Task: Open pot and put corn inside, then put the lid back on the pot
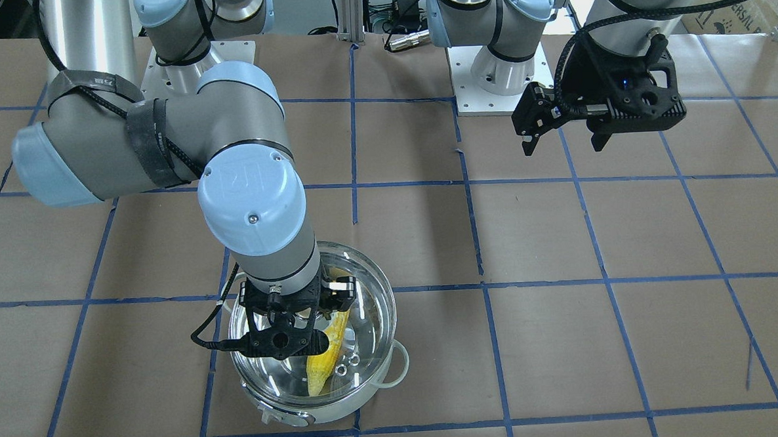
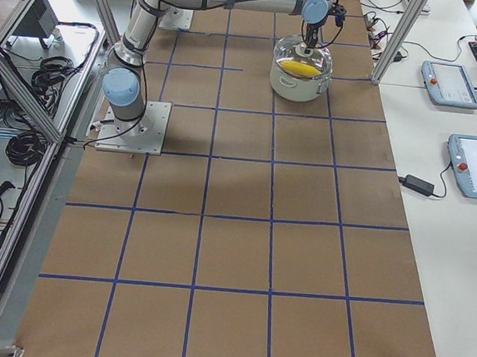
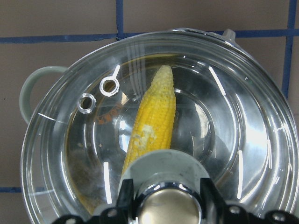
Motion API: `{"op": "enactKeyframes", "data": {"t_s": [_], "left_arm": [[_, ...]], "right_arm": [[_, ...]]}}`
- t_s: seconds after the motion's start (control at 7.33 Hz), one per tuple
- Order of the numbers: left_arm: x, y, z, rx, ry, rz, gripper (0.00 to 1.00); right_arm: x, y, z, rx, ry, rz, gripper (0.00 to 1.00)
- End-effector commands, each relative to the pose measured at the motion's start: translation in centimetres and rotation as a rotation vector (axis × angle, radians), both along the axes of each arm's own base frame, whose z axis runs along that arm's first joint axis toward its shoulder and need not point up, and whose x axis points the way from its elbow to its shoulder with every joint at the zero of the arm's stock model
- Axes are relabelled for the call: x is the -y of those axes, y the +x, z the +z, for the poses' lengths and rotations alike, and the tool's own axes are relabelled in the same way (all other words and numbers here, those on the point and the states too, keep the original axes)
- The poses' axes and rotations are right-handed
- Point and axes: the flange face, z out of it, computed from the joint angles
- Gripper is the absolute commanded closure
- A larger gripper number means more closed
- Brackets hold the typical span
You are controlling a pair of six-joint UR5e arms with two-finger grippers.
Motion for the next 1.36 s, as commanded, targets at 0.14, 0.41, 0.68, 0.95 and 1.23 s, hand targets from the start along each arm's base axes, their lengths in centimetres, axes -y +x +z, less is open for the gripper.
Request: {"op": "enactKeyframes", "data": {"t_s": [0.14, 0.41, 0.68, 0.95, 1.23], "left_arm": [[0.2, -0.2, 0.0, -0.001, -0.019, 0.002, 0.00], [0.1, -0.4, -0.1, -0.003, -0.016, -0.003, 0.00], [0.1, -0.4, -0.1, -0.003, -0.016, -0.003, 0.00], [0.1, -0.4, -0.1, -0.003, -0.016, -0.003, 0.00], [0.1, -0.4, -0.1, -0.003, -0.016, -0.003, 0.00]], "right_arm": [[0.2, 0.0, -0.5, -0.002, 0.003, 0.000, 0.55], [0.3, -0.1, -0.5, -0.009, -0.006, 0.000, 0.38], [0.6, 0.0, -0.2, -0.004, -0.037, -0.001, 0.27], [0.6, 0.1, 0.5, 0.001, -0.056, -0.002, 0.24], [0.3, -0.5, 3.9, 0.011, -0.101, -0.003, 0.16]]}}
